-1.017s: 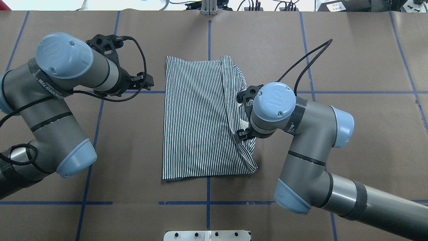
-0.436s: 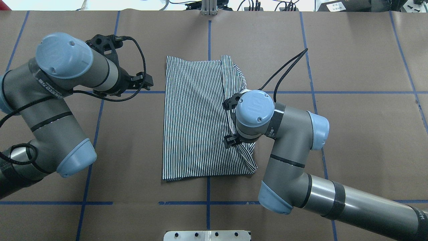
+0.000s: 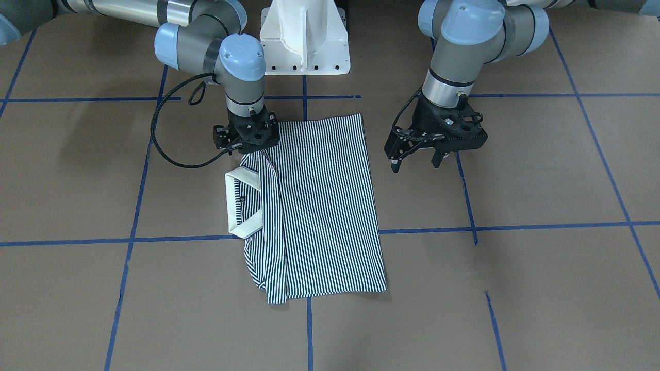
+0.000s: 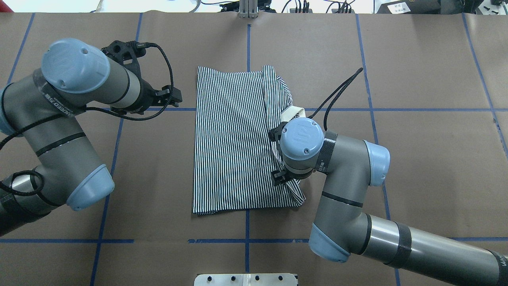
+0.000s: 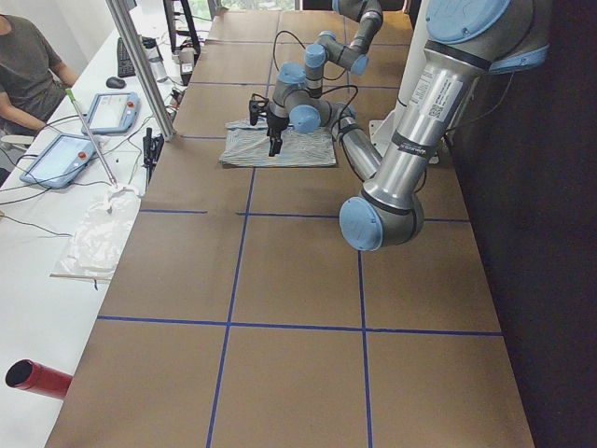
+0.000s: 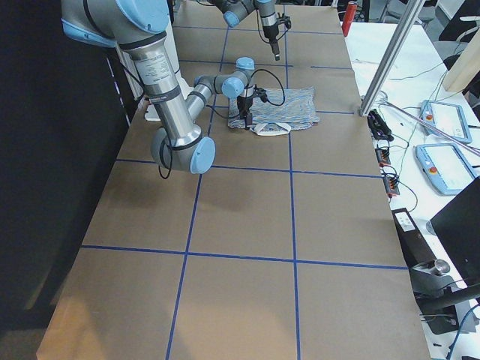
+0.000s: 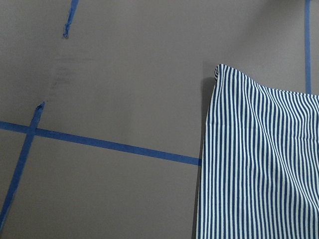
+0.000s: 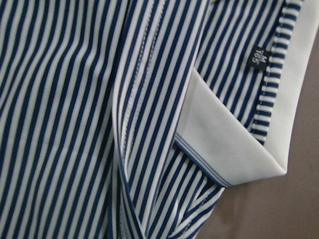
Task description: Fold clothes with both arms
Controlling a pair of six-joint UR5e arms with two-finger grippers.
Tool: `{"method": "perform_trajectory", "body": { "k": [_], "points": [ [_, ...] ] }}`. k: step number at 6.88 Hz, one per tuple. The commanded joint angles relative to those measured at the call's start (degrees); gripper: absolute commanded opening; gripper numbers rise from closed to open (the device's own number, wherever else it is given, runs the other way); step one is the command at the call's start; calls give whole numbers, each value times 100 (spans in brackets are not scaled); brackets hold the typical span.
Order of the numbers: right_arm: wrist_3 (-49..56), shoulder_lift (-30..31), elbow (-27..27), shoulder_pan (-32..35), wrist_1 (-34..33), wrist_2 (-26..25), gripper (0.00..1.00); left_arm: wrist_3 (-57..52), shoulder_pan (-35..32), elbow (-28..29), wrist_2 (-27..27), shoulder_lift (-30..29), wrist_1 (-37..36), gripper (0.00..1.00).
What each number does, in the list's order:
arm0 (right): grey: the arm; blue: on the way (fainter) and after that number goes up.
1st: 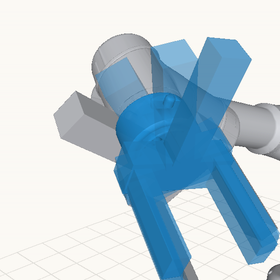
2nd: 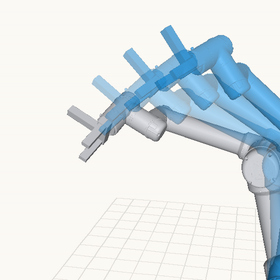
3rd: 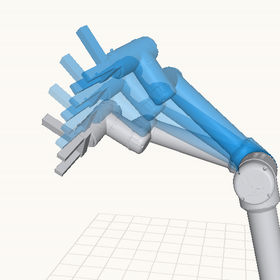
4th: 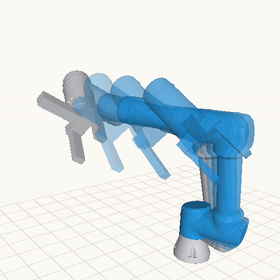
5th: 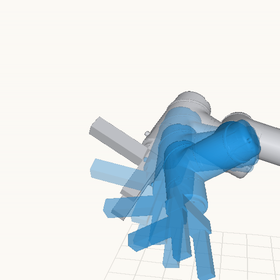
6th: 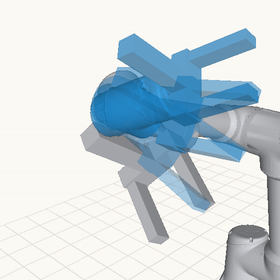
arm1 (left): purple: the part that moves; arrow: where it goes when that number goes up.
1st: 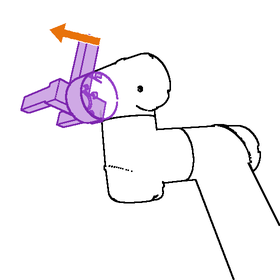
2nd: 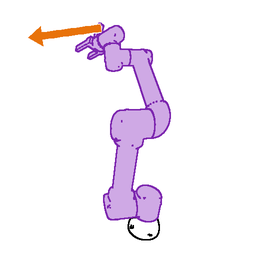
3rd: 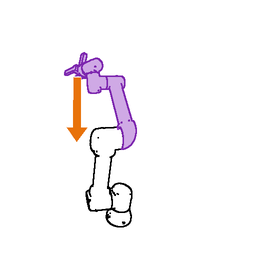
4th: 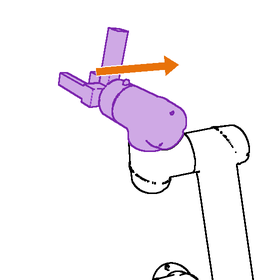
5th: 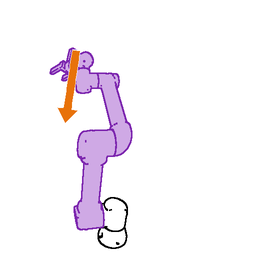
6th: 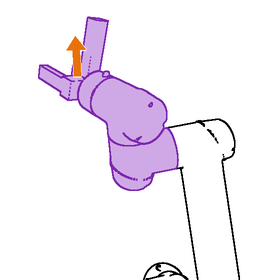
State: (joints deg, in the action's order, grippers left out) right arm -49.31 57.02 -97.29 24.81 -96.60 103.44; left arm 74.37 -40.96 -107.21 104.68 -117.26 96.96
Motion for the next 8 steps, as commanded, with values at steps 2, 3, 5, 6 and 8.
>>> {"method": "perform_trajectory", "body": {
  "k": [2, 3, 5, 6, 8],
  "points": [
    [0, 73, -10, -37, -17, 10, 100, -2, 0, 7, -9, 1, -2, 100],
    [-9, 64, -10, -37, -17, 10, 100, -2, 0, 7, -9, 1, 7, 100],
    [-52, 11, -18, -46, -8, 80, 100, -2, 0, 16, -9, 1, 7, 100],
    [-70, 11, -18, -98, -8, 89, 100, -2, 0, 16, -9, 1, 7, 100],
    [-70, 46, -10, -160, -17, 80, 100, -2, 9, 16, -9, -7, 7, 100]
  ]
}}
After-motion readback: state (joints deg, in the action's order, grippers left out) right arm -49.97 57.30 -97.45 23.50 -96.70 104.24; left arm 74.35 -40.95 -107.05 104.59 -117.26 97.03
